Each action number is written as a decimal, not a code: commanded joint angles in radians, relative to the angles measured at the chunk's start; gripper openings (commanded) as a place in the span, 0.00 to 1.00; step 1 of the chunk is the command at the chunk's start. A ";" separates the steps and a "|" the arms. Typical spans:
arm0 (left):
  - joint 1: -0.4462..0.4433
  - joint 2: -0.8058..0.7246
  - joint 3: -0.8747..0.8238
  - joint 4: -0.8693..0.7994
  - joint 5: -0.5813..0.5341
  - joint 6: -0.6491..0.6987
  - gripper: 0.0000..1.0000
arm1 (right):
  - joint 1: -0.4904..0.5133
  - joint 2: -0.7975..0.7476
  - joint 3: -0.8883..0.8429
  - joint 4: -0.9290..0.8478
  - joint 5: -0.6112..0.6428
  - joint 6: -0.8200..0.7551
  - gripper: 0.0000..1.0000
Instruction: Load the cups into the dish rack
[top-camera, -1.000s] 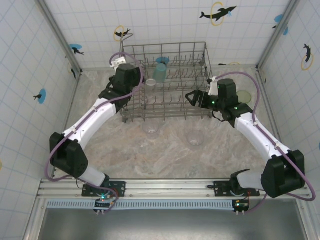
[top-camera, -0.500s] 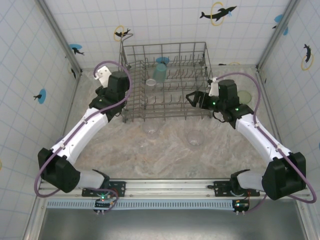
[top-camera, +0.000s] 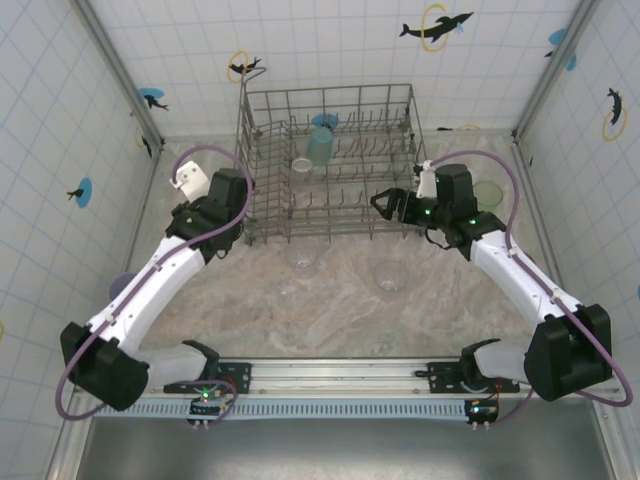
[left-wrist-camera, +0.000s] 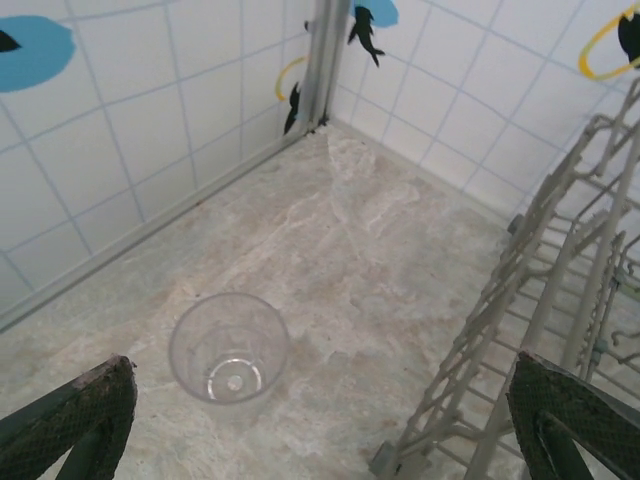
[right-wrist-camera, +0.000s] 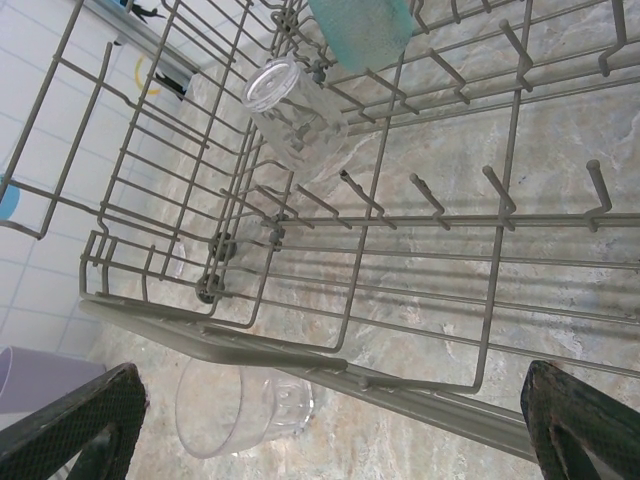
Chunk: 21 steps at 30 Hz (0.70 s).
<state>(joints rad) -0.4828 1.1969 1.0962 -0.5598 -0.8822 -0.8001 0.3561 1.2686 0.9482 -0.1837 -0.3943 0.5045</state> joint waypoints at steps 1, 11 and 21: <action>0.012 -0.090 -0.060 -0.019 -0.065 -0.058 0.98 | 0.012 -0.018 -0.013 0.012 -0.015 -0.004 1.00; 0.116 -0.209 -0.143 -0.186 -0.102 -0.156 0.98 | 0.028 -0.040 -0.051 0.038 -0.007 0.005 1.00; 0.295 -0.274 -0.220 -0.197 -0.004 -0.193 0.97 | 0.034 -0.037 -0.071 0.050 -0.028 0.004 1.00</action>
<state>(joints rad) -0.2390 0.9333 0.8902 -0.7341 -0.9325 -0.9730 0.3836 1.2514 0.8963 -0.1635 -0.4015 0.5079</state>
